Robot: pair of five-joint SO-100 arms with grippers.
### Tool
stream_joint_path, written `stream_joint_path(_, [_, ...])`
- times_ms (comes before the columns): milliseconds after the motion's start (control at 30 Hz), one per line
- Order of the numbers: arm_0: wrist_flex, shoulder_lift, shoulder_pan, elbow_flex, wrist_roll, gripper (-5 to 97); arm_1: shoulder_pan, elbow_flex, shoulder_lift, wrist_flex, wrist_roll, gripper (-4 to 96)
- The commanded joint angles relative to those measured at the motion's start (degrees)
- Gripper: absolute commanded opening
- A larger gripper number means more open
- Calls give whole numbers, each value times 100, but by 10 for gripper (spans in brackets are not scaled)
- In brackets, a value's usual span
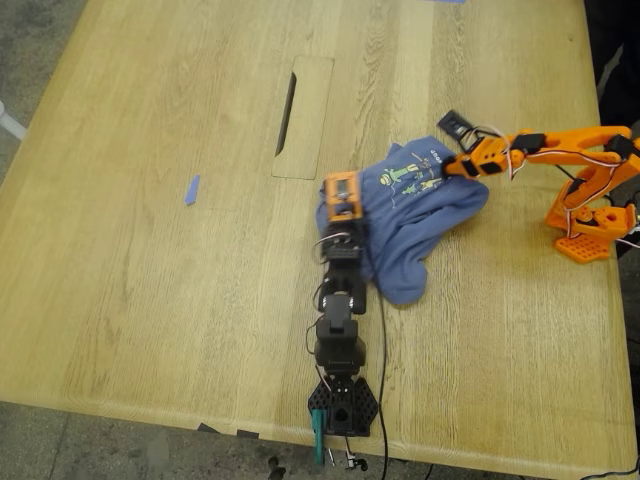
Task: Fold a T-shirt
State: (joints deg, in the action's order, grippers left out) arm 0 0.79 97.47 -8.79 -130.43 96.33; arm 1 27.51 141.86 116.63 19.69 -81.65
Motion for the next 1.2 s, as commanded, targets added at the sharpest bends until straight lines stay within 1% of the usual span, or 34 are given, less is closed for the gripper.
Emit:
stream_joint_path(0, [-26,958,-633,-237,-44,28,439,123,475,132,-53,1])
stream_joint_path(100, [-26,1187,-712,-299,-53,32,633,-9,870,562,-70,1])
stream_joint_path(167, [202,1415,-492,-158,-53,40,642,-299,1063,958,-79,1])
stream_joint_path(267, [870,1775,105,246,-53,41,483,-1046,1151,1670,-97,1])
stream_joint_path(367, [1406,1846,817,800,-53,37,105,-1890,949,2188,-97,1])
stream_joint_path(533, [1661,1310,1907,1679,-53,32,-800,-2575,396,2232,-70,1])
stream_joint_path(633, [1758,914,2347,2013,-44,30,-1345,-2496,88,1986,-70,0])
stream_joint_path(700, [1652,589,2461,1995,-35,27,-1652,-2294,-167,1626,-62,0])
stream_joint_path(800, [1151,-105,2391,1969,-9,25,-1863,-1951,-633,940,-44,0])
stream_joint_path(933, [580,-773,1942,1890,9,25,-1652,-1441,-1002,97,-44,0])
stream_joint_path(1033, [255,-826,1468,1503,0,25,-1310,-976,-967,-229,-44,0])
stream_joint_path(1167, [53,-378,870,879,-18,25,-686,-360,-545,-404,-53,0])
